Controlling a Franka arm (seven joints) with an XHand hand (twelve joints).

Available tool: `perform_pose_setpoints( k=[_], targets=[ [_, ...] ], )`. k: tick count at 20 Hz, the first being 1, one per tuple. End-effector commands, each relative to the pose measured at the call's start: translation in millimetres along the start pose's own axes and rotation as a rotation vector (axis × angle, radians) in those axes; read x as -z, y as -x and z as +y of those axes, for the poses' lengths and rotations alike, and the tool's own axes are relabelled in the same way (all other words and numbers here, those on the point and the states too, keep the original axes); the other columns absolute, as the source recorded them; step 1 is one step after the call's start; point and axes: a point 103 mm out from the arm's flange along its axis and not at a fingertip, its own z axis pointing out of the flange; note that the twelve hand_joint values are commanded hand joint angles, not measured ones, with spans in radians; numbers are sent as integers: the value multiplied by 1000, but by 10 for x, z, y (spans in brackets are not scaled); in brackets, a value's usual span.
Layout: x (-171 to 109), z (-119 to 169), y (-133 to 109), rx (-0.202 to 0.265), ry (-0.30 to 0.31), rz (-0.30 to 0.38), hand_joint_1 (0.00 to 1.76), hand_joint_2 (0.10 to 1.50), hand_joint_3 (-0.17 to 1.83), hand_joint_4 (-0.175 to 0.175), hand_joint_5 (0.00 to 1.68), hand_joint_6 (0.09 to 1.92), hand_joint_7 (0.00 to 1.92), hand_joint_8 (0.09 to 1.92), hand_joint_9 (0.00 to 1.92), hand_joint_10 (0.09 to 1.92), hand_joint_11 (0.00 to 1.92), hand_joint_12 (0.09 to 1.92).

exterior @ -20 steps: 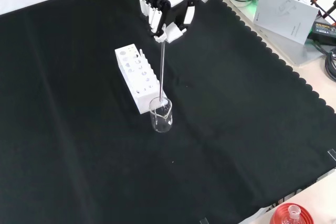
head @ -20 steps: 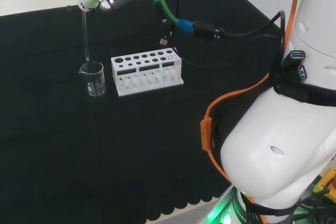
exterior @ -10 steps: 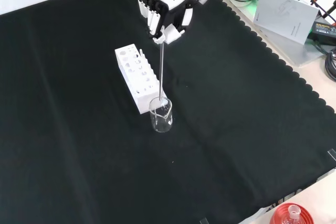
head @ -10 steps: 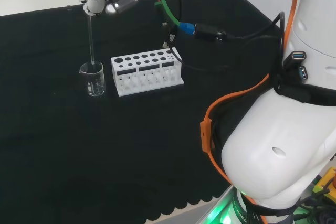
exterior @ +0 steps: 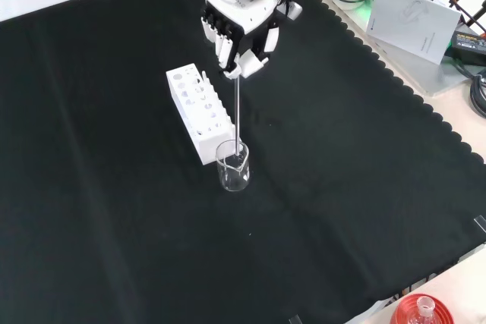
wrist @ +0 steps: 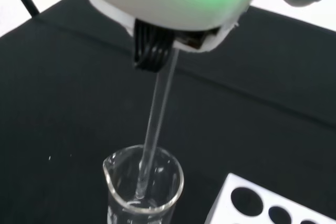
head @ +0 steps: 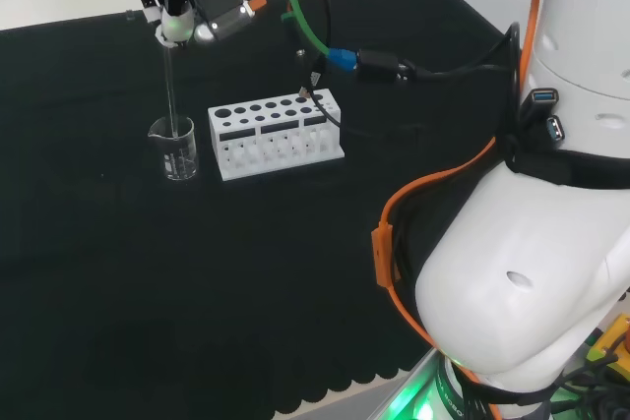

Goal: Stir in the beaker to the left of the white test tube rack with the glass rod.

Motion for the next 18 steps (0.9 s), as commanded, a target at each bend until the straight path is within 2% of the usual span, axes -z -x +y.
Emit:
perform_pose_setpoints(
  k=[1, 12, 18],
  targets=[
    [-144, 11, -50, 0, -22, 6, 1334, 501, 920, -175, 1188, 799, 1475, 588, 1766, 181, 1690, 391],
    [-364, 208, -287, 38, -46, 24, 1334, 502, 918, -175, 1188, 797, 1476, 586, 1769, 175, 1691, 388],
    [-330, 333, -257, 36, -31, 23, 1334, 502, 918, -175, 1189, 796, 1477, 584, 1770, 172, 1692, 387]
  ],
)
